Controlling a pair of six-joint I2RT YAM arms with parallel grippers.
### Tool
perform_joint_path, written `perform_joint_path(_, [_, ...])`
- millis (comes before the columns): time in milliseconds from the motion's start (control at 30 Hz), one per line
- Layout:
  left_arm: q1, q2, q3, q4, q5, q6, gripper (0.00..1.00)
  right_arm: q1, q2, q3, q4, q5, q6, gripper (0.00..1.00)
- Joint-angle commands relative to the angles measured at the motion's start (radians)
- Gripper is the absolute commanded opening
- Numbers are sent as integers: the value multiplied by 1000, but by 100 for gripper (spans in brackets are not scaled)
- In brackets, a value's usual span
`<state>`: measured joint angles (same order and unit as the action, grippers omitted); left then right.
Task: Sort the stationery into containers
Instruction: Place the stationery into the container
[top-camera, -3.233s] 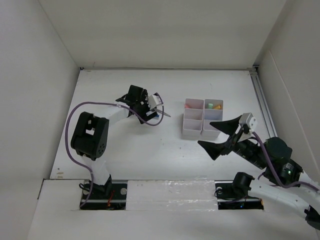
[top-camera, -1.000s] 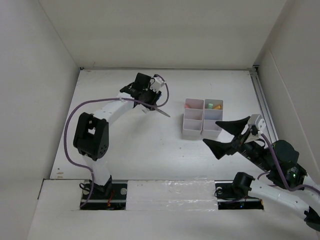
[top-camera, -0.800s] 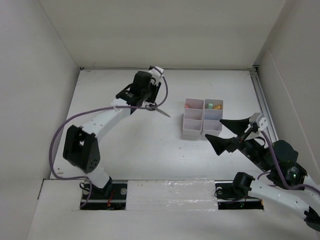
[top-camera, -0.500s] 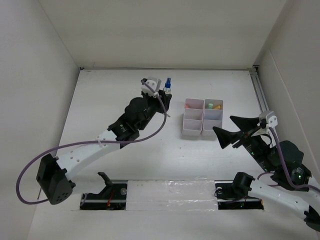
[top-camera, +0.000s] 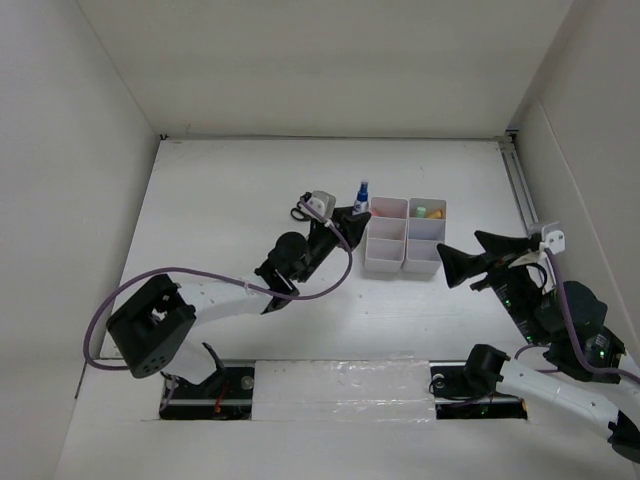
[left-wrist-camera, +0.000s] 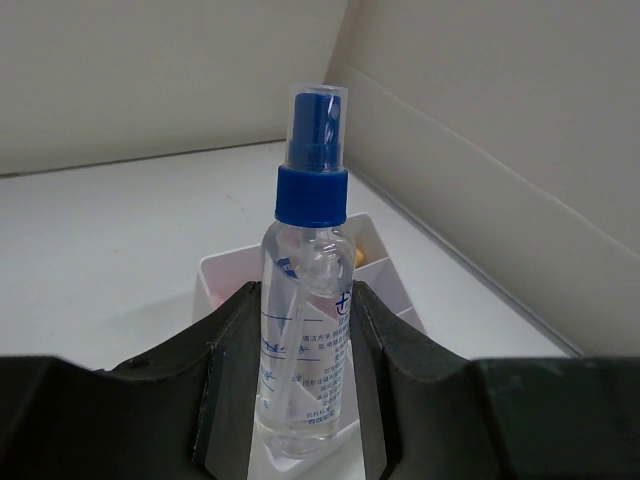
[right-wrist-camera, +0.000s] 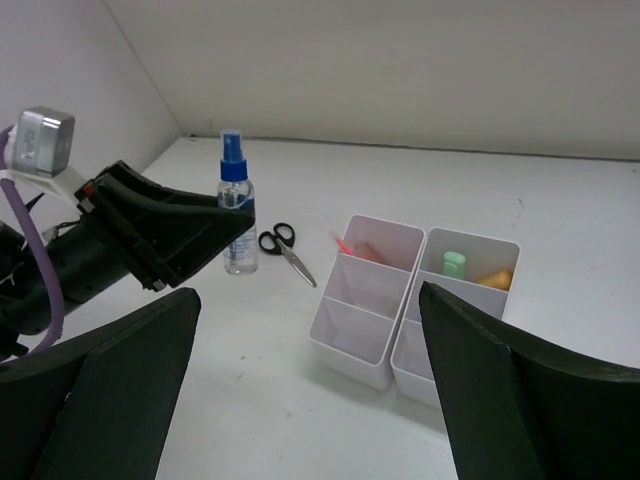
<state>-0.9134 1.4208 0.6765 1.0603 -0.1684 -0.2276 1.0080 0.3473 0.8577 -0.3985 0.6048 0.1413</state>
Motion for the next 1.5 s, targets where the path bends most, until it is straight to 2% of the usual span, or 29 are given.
perform_joint_path(0, [-30, 6, 73, 236, 82, 11, 0, -3, 5, 33, -25, 58, 38, 96])
perform_joint_path(167, [-42, 134, 164, 341, 229, -22, 0, -3, -51, 23, -36, 93, 60, 95])
perform_joint_path(200, [-42, 201, 179, 401, 263, -22, 0, -3, -51, 23, -36, 105, 60, 95])
perform_joint_path(333, [-51, 338, 285, 415, 384, -22, 0, -3, -51, 70, -97, 128, 60, 95])
perform_joint_path(600, [-51, 558, 374, 596, 530, -101, 0, -3, -79, 170, -155, 180, 50, 94])
perform_joint_path(700, [-62, 610, 411, 607, 540, -110, 0, -3, -79, 184, -165, 181, 40, 94])
perform_joint_path(1100, [-82, 655, 510, 587, 531, -79, 0, -3, -59, 175, -165, 162, 30, 94])
perform_joint_path(1467, [-82, 768, 610, 645, 503, -1, 0, -3, -39, 175, -165, 144, 12, 94])
